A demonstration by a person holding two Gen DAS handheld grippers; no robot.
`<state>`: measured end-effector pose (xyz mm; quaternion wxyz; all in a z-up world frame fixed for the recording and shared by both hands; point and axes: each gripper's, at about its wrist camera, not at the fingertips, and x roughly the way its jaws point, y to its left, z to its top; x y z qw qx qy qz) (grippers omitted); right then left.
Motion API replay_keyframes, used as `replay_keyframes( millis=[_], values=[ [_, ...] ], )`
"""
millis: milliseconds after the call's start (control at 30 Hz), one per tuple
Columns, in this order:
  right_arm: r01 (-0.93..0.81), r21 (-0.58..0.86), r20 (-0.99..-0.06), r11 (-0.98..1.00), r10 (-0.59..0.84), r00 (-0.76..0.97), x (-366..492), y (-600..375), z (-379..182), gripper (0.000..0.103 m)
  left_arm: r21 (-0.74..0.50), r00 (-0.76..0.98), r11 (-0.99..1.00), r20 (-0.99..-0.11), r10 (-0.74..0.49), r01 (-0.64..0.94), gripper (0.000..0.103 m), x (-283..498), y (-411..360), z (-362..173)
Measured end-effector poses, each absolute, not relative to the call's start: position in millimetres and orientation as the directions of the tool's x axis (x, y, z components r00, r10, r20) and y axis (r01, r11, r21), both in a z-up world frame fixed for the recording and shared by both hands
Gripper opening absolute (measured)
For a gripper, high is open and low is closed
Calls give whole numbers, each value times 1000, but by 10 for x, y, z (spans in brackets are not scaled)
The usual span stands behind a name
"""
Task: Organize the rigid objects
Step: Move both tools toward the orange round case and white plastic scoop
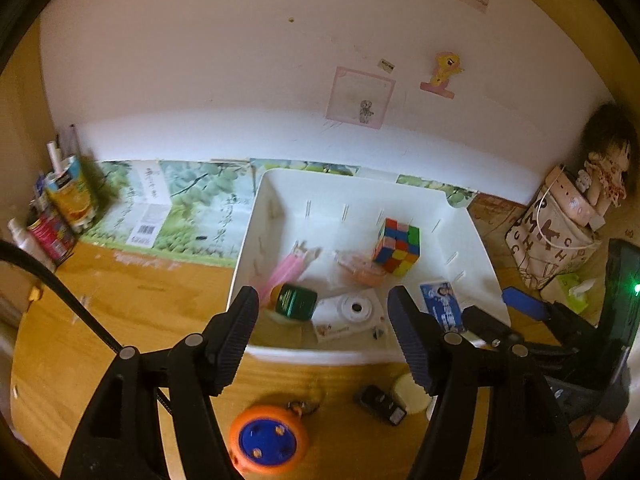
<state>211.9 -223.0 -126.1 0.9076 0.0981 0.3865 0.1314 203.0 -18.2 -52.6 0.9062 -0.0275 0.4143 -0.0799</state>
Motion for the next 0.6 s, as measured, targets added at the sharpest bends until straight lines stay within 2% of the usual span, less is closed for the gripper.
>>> replay_keyframes(
  millis=[600],
  values=[
    [-137,452,-712,881,449,540,1582,-2723,-1453,88,-49,627,999,-778,-39,2,71,1232,-206,-708]
  ],
)
